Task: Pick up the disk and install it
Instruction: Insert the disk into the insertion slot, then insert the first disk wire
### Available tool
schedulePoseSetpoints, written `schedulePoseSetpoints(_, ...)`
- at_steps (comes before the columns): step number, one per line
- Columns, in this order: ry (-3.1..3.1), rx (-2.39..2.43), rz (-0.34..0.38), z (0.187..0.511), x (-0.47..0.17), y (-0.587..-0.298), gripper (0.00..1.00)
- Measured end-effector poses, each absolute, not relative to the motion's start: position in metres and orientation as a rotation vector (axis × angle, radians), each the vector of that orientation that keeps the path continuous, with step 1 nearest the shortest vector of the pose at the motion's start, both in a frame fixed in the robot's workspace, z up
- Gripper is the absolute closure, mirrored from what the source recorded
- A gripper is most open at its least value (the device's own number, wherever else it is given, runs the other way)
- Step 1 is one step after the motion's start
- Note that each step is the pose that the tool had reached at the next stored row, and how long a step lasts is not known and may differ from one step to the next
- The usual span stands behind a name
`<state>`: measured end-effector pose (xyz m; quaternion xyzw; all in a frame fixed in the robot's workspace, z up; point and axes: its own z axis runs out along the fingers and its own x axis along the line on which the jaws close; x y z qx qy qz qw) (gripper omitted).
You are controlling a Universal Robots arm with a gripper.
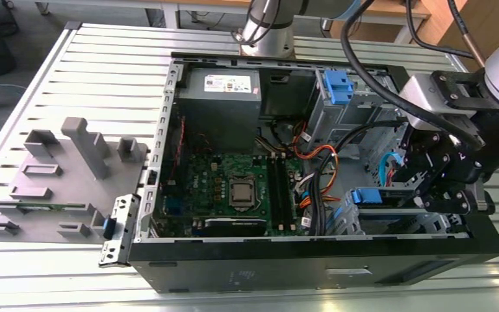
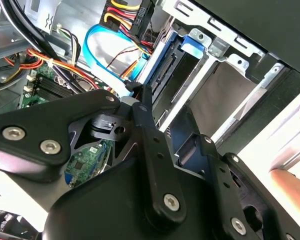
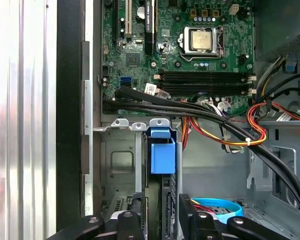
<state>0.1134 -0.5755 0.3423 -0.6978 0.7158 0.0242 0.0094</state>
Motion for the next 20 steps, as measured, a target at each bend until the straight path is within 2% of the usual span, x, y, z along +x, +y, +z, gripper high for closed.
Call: schedulePoseSetpoints(20,2.235,-2.179,0.076,0.36,0.113,-0.576,0.58)
